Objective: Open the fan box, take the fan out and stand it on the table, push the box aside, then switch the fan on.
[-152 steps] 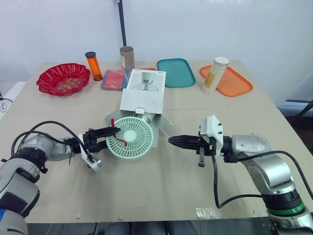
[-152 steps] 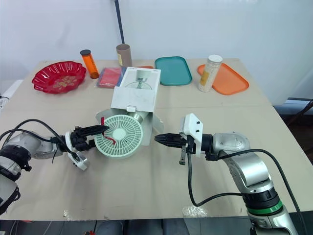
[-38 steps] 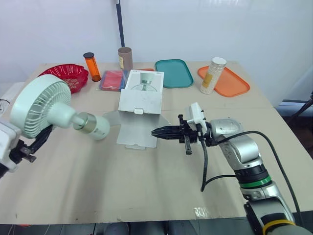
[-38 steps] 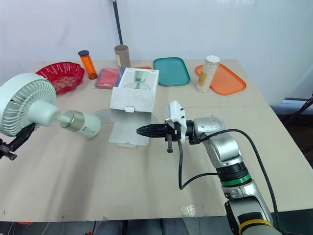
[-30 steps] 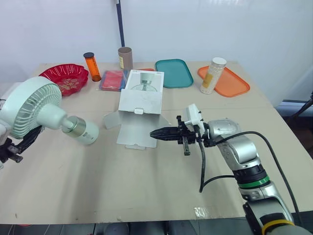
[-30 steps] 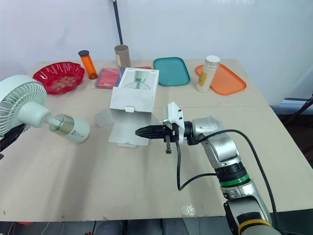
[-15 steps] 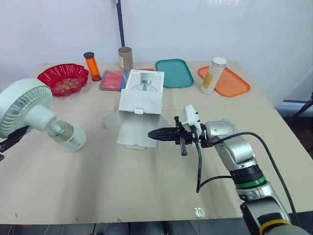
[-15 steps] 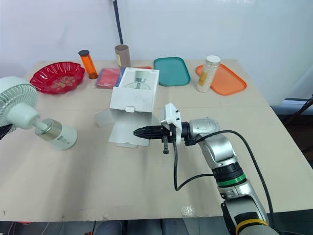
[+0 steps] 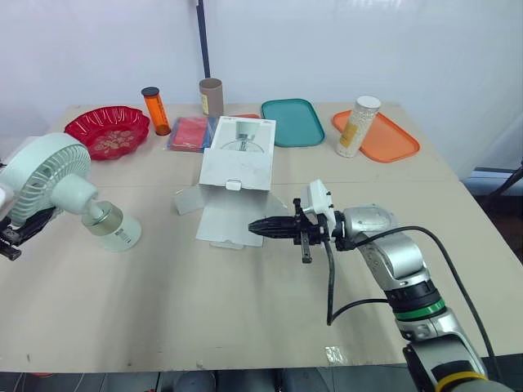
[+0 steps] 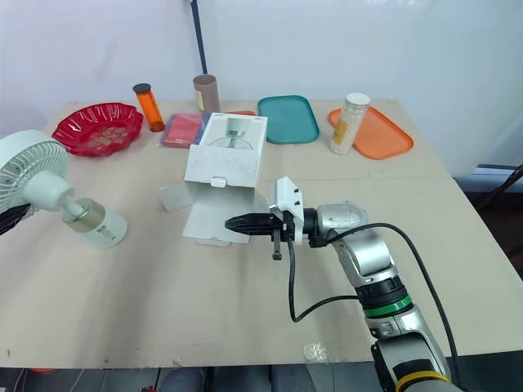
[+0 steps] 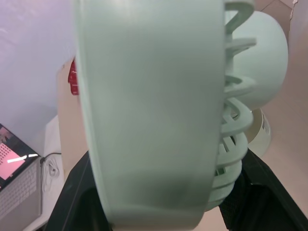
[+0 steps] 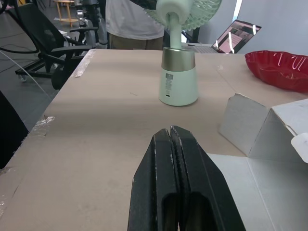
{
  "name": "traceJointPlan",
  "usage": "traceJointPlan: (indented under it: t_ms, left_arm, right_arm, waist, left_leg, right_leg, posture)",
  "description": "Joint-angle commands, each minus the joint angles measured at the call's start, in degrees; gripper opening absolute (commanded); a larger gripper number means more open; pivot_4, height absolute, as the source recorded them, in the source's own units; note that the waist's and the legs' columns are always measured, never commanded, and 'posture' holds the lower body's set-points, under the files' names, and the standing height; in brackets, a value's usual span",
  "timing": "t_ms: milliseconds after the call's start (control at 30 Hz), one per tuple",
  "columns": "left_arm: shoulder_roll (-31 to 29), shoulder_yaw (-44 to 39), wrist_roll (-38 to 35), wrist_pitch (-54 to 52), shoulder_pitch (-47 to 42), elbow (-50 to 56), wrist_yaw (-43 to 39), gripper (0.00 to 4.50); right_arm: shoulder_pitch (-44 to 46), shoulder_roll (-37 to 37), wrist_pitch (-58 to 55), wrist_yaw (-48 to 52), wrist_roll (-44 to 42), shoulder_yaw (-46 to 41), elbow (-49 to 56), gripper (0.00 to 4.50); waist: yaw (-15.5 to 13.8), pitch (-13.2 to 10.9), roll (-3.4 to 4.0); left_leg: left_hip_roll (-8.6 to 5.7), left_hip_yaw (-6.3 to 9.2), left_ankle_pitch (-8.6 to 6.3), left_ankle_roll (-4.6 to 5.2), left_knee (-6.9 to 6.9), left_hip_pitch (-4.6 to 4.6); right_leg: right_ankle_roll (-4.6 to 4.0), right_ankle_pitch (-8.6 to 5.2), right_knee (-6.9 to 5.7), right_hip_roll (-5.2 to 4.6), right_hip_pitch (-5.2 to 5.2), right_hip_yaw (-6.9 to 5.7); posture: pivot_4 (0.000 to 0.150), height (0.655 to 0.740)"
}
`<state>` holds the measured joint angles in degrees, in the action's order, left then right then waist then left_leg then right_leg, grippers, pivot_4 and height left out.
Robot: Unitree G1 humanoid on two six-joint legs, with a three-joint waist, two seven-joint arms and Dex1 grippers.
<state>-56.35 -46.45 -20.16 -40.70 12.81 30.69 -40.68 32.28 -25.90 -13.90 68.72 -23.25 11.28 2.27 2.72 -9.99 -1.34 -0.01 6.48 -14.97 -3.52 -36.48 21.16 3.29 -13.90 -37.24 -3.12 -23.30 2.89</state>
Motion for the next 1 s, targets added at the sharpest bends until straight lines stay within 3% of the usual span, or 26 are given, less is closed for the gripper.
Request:
traceJointPlan:
  t_ms: [33, 133, 200, 367, 633, 1000]
  left_arm:
    - [0.09, 0.59, -1.04, -3.13, -0.39, 1.19, -0.3, 1.98]
    - [0.29, 0.78, -2.44, -5.82, -1.56, 1.26, -0.18, 1.98]
    - [0.36, 1.21, -2.54, -5.25, -1.85, 1.37, -0.67, 2.99]
    - [1.55, 2.28, -3.3, -6.71, -2.69, 1.78, 0.0, 4.44]
    - [2.98, 4.29, -3.97, -7.71, -4.99, 1.26, 1.47, 4.44]
    - [3.09, -0.85, -3.91, -8.52, -10.96, 0.61, 5.47, 4.44]
  right_arm:
    - [-0.02, -0.54, -0.24, -0.21, -0.61, -0.82, 2.79, 0.0]
    - [-0.02, -0.66, -0.74, -0.24, -1.02, -0.99, 2.88, 0.0]
    - [0.13, -0.56, -1.02, -0.44, -1.1, -1.07, 2.78, 0.0]
    - [0.21, -0.28, -0.89, -0.94, -0.65, -0.92, 2.41, 0.0]
    - [0.21, -0.42, -0.44, -1.19, -0.17, -0.8, 2.19, 0.0]
    - [0.36, -0.25, 0.38, -0.94, 0.34, -0.16, 1.35, 0.0]
  waist:
    - [0.0, 0.01, 0.02]
    - [-0.01, 0.03, 0.08]
    - [-0.01, 0.03, 0.09]
    - [0.02, 0.02, 0.09]
    - [0.02, 0.02, 0.09]
    - [0.01, 0.01, 0.07]
  left_leg:
    - [0.0, 0.0, 0.0, 0.0, 0.0, -0.01]
    - [0.0, 0.0, 0.0, 0.0, 0.0, -0.03]
    - [-0.01, 0.0, 0.0, 0.0, 0.0, -0.04]
    - [0.0, -0.01, 0.0, 0.0, 0.0, -0.02]
    - [0.0, 0.0, 0.0, -0.01, 0.0, -0.02]
    - [0.0, -0.01, 0.0, 0.0, 0.0, -0.02]
  right_leg:
    - [0.0, 0.0, 0.0, 0.0, 0.01, 0.0]
    - [0.0, 0.0, -0.01, 0.0, 0.02, 0.0]
    - [0.0, 0.0, -0.01, -0.01, 0.03, 0.0]
    - [0.0, 0.0, 0.0, 0.0, 0.0, 0.0]
    - [0.0, 0.0, -0.01, -0.01, 0.01, 0.01]
    - [0.0, 0.0, 0.0, -0.01, 0.0, 0.01]
  posture:
    - [0.15, 0.74]
    - [0.15, 0.74]
    - [0.15, 0.74]
    - [0.15, 0.74]
    - [0.15, 0.74]
    - [0.15, 0.74]
